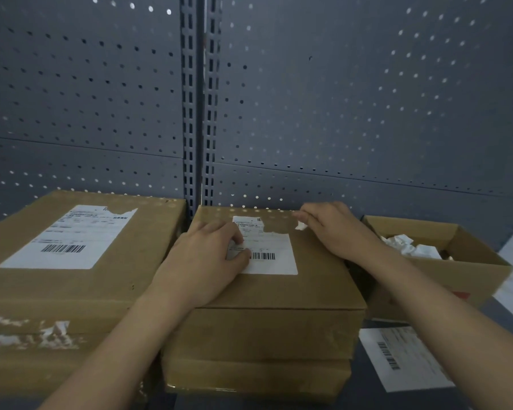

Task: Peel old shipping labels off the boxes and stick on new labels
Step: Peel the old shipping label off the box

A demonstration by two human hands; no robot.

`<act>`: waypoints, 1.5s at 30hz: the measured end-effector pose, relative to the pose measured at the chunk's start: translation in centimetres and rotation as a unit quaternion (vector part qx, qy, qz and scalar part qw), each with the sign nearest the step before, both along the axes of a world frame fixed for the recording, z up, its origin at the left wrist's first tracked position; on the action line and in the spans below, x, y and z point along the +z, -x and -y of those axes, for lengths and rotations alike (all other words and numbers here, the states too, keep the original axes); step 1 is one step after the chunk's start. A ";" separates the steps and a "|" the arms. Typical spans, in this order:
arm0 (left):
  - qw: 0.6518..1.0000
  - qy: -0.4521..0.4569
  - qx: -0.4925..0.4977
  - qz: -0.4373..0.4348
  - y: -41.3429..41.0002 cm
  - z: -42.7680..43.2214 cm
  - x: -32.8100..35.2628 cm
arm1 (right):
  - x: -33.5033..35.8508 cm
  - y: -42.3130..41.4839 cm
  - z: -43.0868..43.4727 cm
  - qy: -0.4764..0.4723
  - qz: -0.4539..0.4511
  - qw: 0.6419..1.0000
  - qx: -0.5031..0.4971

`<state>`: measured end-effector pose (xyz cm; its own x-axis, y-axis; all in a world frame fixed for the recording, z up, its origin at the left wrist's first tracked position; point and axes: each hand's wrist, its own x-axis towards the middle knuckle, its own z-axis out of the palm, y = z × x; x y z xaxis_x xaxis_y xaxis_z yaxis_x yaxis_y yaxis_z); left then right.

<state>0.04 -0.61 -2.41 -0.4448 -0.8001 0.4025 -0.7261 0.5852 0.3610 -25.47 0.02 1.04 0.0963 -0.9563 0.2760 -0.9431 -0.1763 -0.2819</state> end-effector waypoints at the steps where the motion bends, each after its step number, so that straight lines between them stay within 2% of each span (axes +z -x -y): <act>1: 1.000 0.001 -0.001 0.000 0.0 0.0 0.0 | 0.1 -0.1 -0.1 -0.002 0.010 1.000 0.002; 6: 1.000 0.006 -0.004 -0.003 0.0 -0.1 -0.1 | 0.9 -1.2 0.0 -0.024 0.049 0.998 0.036; 10: 1.000 0.006 -0.001 -0.007 -0.1 -0.1 -0.2 | 1.1 -1.8 0.6 -0.053 0.005 0.997 0.047; 18: 1.000 0.001 0.002 -0.007 0.0 0.2 -0.2 | 1.3 -3.1 1.1 -0.048 0.020 0.997 0.062; 27: 1.000 0.001 0.004 -0.007 -0.1 0.2 -0.3 | 1.3 -3.9 1.3 -0.048 -0.021 0.996 0.067; 36: 1.000 0.002 0.009 -0.004 0.1 0.2 -0.5 | 1.1 -4.4 1.5 -0.057 -0.096 0.991 0.078; 45: 1.000 -0.004 0.010 0.009 0.1 0.2 -0.3 | 1.8 -4.9 2.2 -0.100 -0.093 0.989 0.065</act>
